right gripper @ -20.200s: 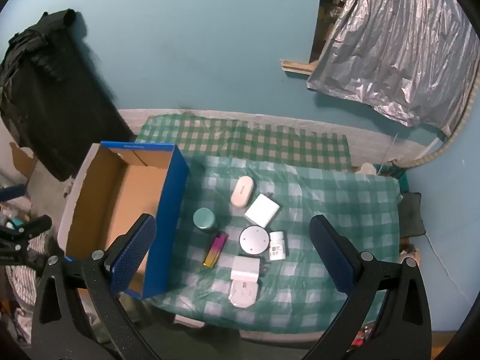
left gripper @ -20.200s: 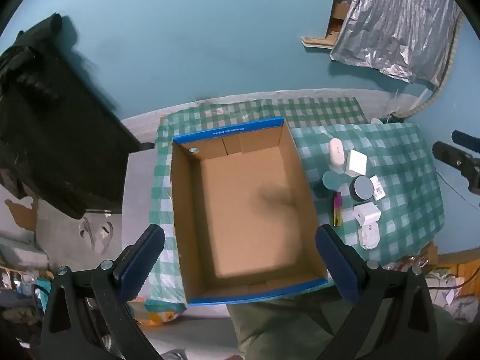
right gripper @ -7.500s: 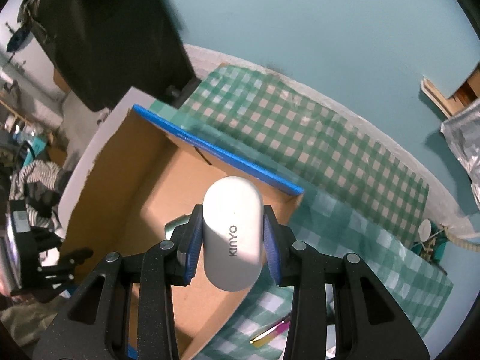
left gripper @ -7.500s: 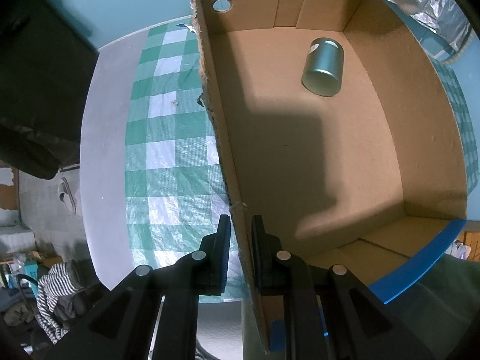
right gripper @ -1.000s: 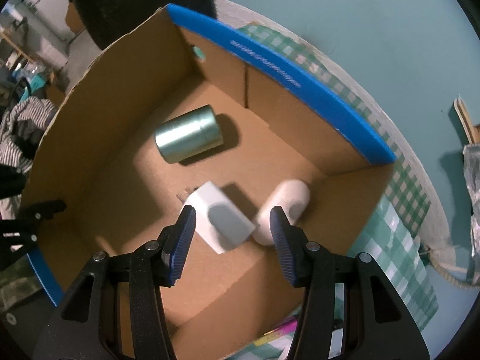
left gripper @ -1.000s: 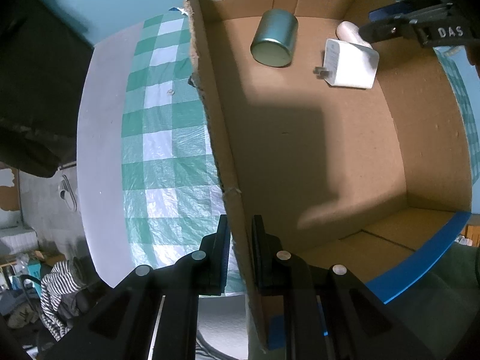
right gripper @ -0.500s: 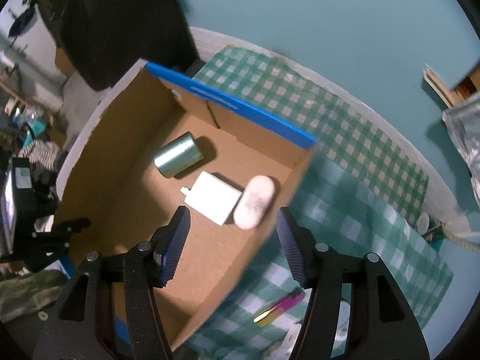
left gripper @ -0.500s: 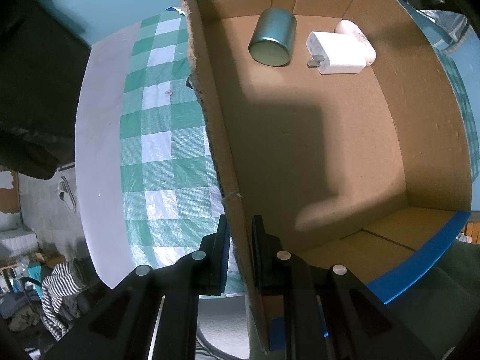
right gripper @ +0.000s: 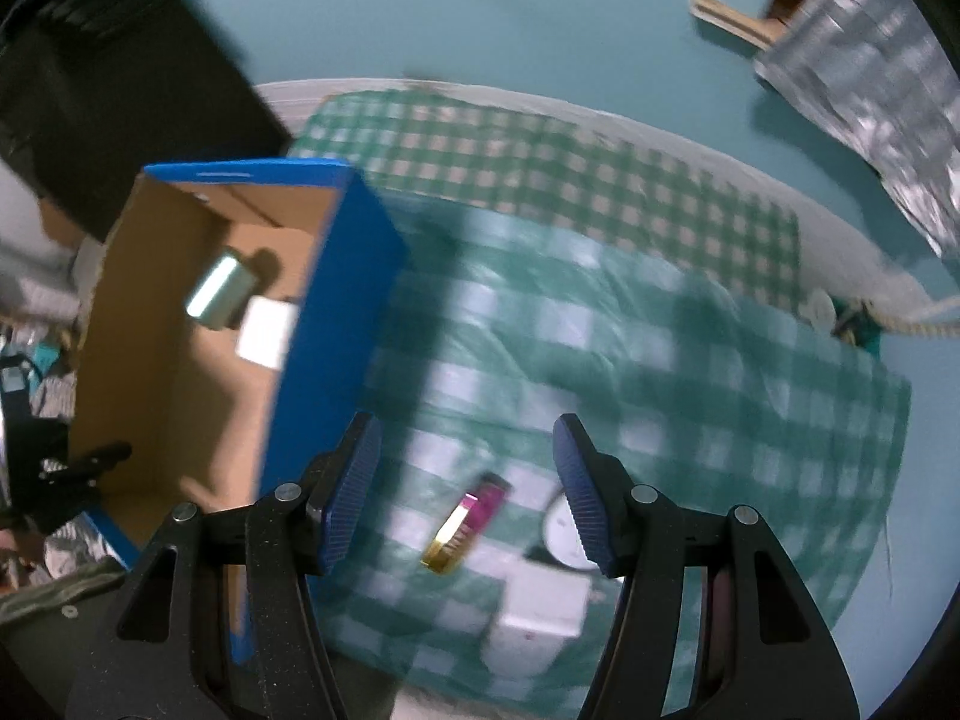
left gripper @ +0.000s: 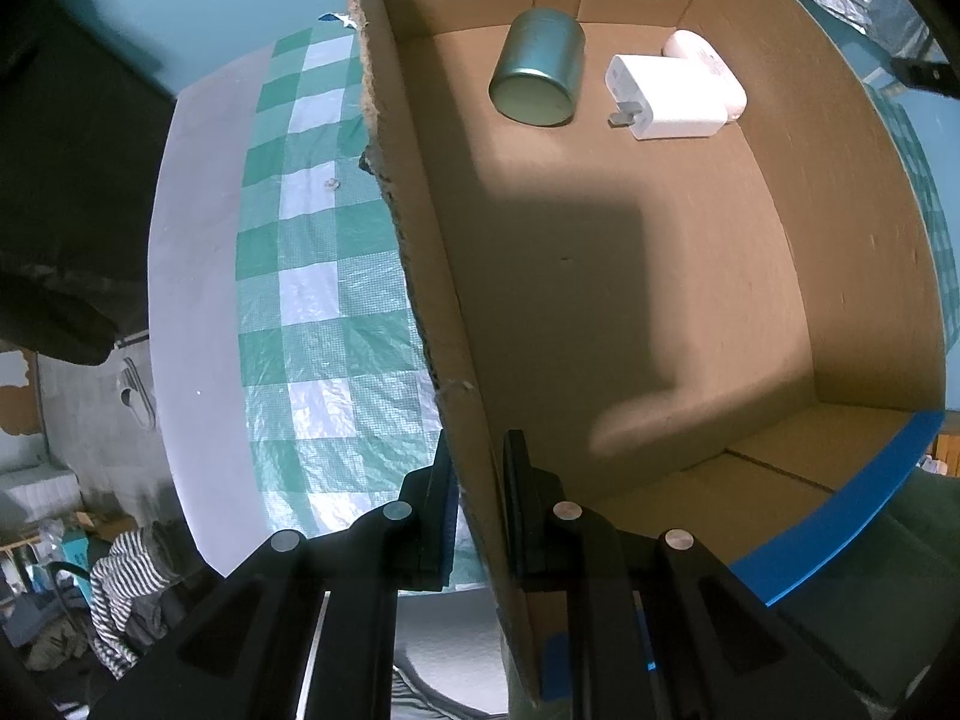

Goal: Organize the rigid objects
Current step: 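Lift the right tool away from the box toward the white pill bottle, then grasp the white pill bottle with the right tool, then carry the pill bottle into the box and open the right tool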

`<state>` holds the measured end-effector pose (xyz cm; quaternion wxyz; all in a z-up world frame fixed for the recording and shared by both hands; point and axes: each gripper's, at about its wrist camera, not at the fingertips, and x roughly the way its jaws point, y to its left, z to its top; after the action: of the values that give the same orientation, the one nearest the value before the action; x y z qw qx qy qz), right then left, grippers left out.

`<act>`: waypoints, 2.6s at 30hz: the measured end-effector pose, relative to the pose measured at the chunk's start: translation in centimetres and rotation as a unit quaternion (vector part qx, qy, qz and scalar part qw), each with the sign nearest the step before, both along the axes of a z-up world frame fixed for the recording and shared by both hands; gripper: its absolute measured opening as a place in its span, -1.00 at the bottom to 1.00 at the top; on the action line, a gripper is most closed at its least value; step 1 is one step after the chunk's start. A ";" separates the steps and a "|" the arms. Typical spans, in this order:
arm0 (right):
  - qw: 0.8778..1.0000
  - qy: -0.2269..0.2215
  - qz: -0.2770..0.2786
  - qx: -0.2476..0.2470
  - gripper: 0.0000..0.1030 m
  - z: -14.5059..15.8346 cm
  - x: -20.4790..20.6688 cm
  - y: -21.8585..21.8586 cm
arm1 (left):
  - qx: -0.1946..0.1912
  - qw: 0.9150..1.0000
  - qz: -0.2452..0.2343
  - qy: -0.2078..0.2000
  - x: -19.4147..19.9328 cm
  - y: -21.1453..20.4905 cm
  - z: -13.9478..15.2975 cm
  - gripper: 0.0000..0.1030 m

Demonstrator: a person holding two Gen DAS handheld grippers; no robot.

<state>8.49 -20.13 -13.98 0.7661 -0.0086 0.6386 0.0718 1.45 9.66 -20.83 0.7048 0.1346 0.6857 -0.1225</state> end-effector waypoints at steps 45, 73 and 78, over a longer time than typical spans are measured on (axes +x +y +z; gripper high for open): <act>0.992 0.081 -0.086 -0.040 -0.38 -11.7 -4.7 -12.1 | 0.021 1.000 0.003 0.001 -0.2 -0.3 0.2 -0.73; 0.998 0.002 -0.064 0.013 -0.39 -3.7 -2.4 -6.6 | 0.009 1.000 -0.004 -0.001 -0.4 -0.2 0.5 -0.73; 0.999 -0.009 -0.040 0.021 -0.39 -2.4 -1.0 -4.5 | 0.008 1.000 -0.005 -0.002 -0.5 -0.1 0.5 -0.73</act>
<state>7.46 -24.63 -16.39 0.7742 0.0320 0.6298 0.0542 0.99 9.61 -20.30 0.7047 0.1439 0.6841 -0.1209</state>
